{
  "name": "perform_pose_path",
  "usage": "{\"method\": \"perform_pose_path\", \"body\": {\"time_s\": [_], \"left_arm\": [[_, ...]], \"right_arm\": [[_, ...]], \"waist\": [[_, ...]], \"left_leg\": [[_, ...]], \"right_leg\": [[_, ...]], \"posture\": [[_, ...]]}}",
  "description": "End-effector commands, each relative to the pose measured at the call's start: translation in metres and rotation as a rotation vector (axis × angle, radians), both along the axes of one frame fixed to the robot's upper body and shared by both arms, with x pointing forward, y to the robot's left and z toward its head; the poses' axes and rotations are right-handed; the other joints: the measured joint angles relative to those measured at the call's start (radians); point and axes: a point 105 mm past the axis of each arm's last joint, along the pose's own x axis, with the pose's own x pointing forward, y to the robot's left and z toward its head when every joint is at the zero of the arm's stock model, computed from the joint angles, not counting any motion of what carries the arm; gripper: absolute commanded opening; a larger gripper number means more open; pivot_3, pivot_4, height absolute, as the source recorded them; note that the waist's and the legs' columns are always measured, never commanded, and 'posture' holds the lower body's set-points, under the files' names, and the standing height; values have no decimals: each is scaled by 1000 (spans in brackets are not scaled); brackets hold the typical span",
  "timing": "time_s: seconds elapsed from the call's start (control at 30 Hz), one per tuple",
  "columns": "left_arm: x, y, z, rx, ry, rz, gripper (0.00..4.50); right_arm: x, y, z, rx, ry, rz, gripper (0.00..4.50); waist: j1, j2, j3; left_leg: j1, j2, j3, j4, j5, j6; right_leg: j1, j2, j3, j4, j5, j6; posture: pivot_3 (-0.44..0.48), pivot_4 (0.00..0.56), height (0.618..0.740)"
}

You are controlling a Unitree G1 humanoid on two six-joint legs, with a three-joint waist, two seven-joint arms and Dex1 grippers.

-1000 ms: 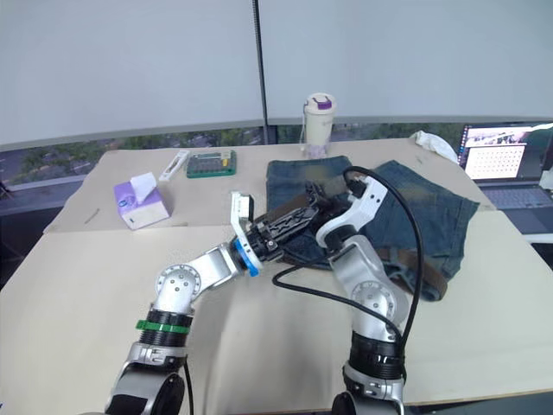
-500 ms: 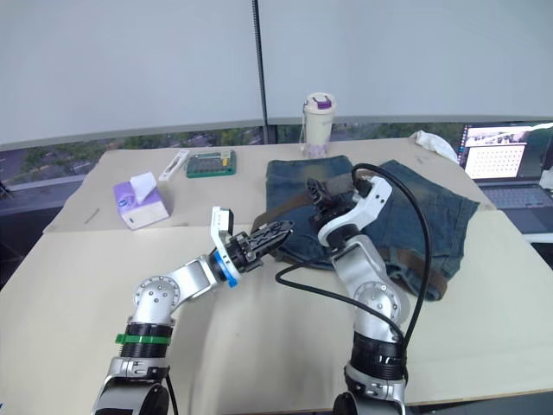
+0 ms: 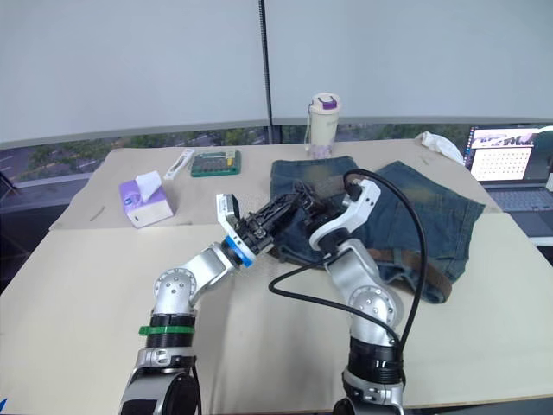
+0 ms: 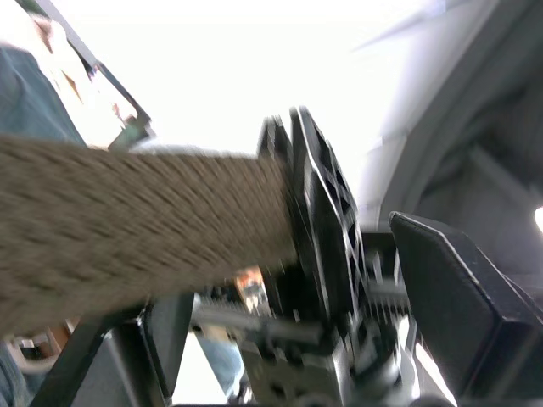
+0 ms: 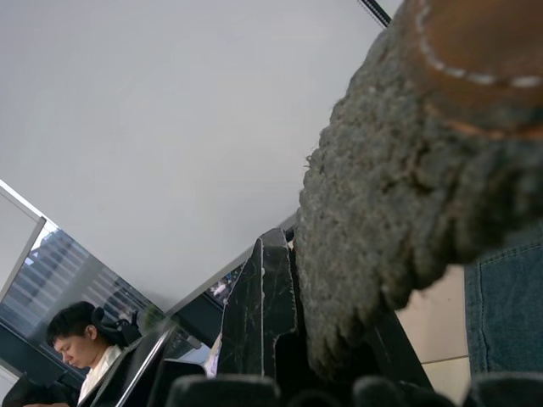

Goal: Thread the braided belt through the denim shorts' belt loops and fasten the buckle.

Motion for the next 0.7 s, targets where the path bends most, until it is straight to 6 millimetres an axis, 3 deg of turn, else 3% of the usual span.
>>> {"method": "perform_pose_path", "body": {"time_s": [0.03, 0.23, 0.33, 0.37, 0.43, 0.6, 0.7], "left_arm": [[4, 3, 13, -32, -23, 21, 2872], [2, 2, 10, -24, -23, 14, 824], [0, 1, 8, -12, -26, 13, 57], [0, 1, 8, -11, -24, 16, 57], [1, 2, 7, -11, -21, 21, 0], [7, 9, 4, -3, -13, 58, 0], [9, 13, 1, 1, -6, 71, 0]], "right_arm": [[-7, -5, 17, 56, -62, -16, 0], [-7, -3, 16, 53, -59, -6, 0], [-8, 0, 15, 34, -61, 3, 0], [-8, -1, 14, 22, -64, 2, 0], [-9, -3, 12, 12, -61, 0, 839], [-24, -20, 13, -15, -89, 16, 2451], [-31, -33, 12, -22, -92, 5, 2451]], "waist": [[1, 0, 0], [0, 0, 0], [1, 0, 0], [1, 0, 0], [1, 0, 0], [3, -1, 0], [4, -1, 1]], "left_leg": [[0, 0, 0, 0, 0, 0], [0, 0, 0, 0, 0, 0], [0, 0, 0, 0, 0, 0], [0, 0, 0, 0, 0, 0], [0, 0, 0, 0, 0, 0], [-1, 0, 0, 0, 0, 1], [-1, 0, 0, 0, 0, 1]], "right_leg": [[0, 0, 0, 0, 0, 0], [0, 0, 0, 0, 0, 0], [0, 0, 0, 0, 0, 0], [0, 0, 0, 0, 0, 0], [0, 0, 0, 0, 0, 0], [0, 0, 0, -1, 0, 0], [0, 0, 0, -2, 0, 0]], "posture": [[0, 150, 740], [0, 150, 740], [0, 150, 740], [0, 150, 740], [0, 150, 740], [0, 150, 740], [0, 150, 740]]}}
